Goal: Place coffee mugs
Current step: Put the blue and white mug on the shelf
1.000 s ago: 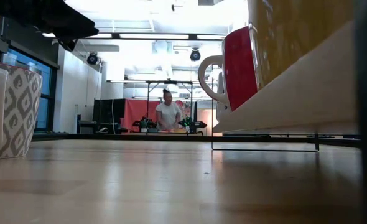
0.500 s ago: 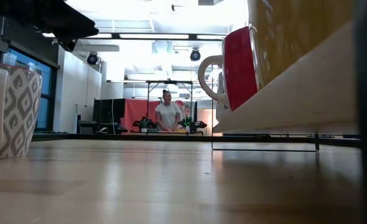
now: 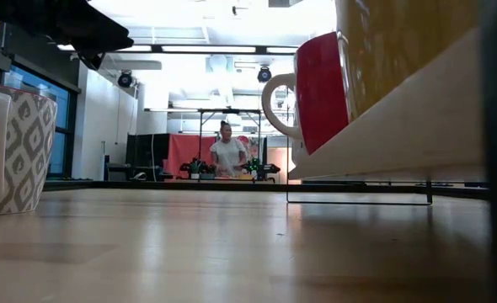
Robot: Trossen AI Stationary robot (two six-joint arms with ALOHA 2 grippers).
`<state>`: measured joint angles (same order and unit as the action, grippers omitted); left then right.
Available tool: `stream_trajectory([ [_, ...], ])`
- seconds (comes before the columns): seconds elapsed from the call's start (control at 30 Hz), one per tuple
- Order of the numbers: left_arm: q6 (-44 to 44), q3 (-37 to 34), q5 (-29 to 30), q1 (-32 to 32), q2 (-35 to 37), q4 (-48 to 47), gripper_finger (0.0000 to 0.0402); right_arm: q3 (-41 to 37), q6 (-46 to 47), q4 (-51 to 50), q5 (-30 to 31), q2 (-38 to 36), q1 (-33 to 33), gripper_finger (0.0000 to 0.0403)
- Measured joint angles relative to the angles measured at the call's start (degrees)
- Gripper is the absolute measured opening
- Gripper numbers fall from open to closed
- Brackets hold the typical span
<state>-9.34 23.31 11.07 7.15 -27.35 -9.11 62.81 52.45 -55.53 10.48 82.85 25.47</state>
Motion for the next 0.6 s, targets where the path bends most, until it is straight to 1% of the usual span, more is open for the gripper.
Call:
stream_trajectory([
  [0.17, 0.02, 0.0, -0.01, 0.01, 0.02, -0.01, 0.0087, 0.0, 0.19, -0.3, 0.02, 0.0, 0.0, 0.0049],
  [0.37, 0.02, 0.0, 0.0, 0.0, 0.01, -0.01, 0.0087, 0.0, 2.91, -1.5, -0.02, 0.0, 0.04, 0.0063],
  [0.6, 0.02, 0.0, 0.0, 0.01, 0.0, -0.01, 0.0087, 0.0, 4.5, -0.95, -0.27, 0.02, 0.04, 0.0093],
])
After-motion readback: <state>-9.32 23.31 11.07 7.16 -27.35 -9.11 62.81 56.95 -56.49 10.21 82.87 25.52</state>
